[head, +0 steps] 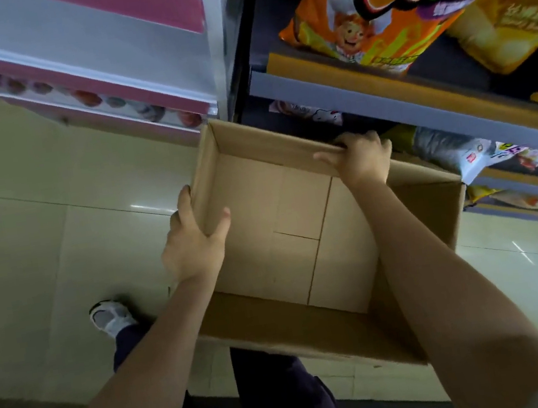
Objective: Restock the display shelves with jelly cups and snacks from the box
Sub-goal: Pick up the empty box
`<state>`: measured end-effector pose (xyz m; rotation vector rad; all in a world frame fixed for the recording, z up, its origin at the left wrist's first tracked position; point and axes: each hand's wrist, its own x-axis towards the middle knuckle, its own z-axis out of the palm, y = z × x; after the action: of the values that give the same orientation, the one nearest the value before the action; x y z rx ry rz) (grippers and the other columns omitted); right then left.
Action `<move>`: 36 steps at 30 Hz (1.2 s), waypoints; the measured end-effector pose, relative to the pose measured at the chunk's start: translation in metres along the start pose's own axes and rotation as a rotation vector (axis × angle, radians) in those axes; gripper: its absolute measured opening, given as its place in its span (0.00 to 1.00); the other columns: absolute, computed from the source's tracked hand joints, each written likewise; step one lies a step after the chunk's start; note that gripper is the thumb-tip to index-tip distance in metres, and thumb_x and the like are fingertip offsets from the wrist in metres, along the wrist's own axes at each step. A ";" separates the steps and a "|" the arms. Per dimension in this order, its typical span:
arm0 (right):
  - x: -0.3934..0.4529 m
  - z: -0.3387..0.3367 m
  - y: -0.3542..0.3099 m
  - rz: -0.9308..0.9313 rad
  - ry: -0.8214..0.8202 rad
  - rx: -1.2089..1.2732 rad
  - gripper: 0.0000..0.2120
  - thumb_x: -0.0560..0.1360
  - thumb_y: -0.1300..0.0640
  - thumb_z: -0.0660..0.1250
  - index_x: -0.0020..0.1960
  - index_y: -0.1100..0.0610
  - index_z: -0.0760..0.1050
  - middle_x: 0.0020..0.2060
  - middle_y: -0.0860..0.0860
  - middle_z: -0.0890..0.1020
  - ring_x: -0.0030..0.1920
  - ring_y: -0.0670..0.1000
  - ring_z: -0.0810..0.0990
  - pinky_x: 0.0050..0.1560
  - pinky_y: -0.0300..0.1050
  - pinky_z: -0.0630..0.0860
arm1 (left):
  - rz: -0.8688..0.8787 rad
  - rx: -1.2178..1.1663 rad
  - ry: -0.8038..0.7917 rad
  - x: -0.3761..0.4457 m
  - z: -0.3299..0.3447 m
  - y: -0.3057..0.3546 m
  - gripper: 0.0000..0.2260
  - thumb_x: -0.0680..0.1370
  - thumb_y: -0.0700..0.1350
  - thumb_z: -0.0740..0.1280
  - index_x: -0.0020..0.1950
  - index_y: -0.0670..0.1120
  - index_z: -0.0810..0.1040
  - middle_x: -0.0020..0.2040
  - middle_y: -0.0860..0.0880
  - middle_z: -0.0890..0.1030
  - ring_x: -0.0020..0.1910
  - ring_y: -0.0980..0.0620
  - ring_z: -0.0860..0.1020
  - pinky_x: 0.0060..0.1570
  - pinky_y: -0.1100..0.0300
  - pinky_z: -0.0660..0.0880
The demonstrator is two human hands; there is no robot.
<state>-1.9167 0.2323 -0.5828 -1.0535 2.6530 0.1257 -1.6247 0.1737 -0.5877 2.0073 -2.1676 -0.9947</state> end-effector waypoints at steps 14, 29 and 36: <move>-0.092 -0.067 -0.103 0.090 0.024 0.135 0.30 0.71 0.26 0.61 0.39 0.54 0.78 0.33 0.54 0.81 0.38 0.57 0.80 0.33 0.48 0.77 | 0.092 -0.019 0.122 -0.010 -0.115 -0.081 0.42 0.75 0.54 0.72 0.81 0.42 0.53 0.81 0.39 0.53 0.80 0.41 0.51 0.77 0.41 0.51; -0.167 -0.090 -0.524 0.062 -0.127 0.365 0.32 0.73 0.31 0.64 0.50 0.61 0.81 0.45 0.59 0.84 0.50 0.62 0.82 0.44 0.46 0.69 | -0.755 -0.734 0.323 0.040 -0.376 -0.358 0.35 0.73 0.59 0.74 0.74 0.45 0.66 0.69 0.43 0.75 0.67 0.41 0.75 0.63 0.52 0.71; -0.164 -0.113 -0.705 -0.313 -0.175 0.408 0.26 0.74 0.38 0.68 0.58 0.59 0.79 0.51 0.59 0.84 0.55 0.62 0.81 0.53 0.49 0.75 | -0.713 -0.891 0.464 0.098 -0.482 -0.421 0.50 0.66 0.68 0.75 0.80 0.48 0.59 0.77 0.46 0.68 0.75 0.45 0.66 0.74 0.47 0.64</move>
<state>-1.3472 -0.1950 -0.4106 -1.2276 2.1954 -0.3551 -1.0610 -0.1077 -0.4361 2.1580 -0.5677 -1.0886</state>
